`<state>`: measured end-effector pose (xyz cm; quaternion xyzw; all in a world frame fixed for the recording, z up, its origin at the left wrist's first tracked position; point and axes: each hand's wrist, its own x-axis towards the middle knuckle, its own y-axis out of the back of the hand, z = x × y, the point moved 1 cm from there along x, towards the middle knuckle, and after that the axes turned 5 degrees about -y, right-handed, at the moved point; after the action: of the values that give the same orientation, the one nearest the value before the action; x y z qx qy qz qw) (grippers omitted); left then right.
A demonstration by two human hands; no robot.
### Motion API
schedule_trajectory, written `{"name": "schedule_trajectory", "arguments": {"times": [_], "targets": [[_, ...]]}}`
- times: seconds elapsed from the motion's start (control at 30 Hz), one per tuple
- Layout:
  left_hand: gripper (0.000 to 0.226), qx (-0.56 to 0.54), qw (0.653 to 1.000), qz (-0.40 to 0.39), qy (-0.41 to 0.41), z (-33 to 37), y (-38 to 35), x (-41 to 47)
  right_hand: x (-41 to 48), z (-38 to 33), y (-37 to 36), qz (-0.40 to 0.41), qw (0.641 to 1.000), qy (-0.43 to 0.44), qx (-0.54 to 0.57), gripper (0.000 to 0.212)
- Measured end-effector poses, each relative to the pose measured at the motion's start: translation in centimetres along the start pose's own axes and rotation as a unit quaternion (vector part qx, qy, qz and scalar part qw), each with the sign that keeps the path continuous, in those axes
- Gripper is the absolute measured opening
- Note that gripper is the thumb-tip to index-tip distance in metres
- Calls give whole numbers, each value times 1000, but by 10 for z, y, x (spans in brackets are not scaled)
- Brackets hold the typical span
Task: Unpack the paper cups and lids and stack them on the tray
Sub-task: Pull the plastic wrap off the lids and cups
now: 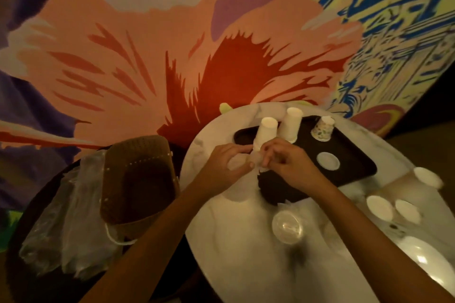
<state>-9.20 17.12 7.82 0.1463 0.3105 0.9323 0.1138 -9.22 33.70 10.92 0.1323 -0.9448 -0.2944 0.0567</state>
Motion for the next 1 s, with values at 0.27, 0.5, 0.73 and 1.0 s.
{"name": "schedule_trajectory", "arguments": {"times": [0.27, 0.5, 0.73, 1.0], "targets": [[37, -105, 992, -30, 56, 33, -43, 0, -22, 17, 42, -8, 966, -64, 252, 25], [35, -142, 983, 4, 113, 88, -62, 1, -26, 25, 80, -71, 869, -124, 474, 30], [33, -56, 984, 55, 159, 109, -88, -9, -36, 41, 93, -138, 848, -135, 493, 25], [19, 6, 976, 158, 146, 125, -99, -31, -48, 42, 89, -230, 971, -5, 63, 9]]}}
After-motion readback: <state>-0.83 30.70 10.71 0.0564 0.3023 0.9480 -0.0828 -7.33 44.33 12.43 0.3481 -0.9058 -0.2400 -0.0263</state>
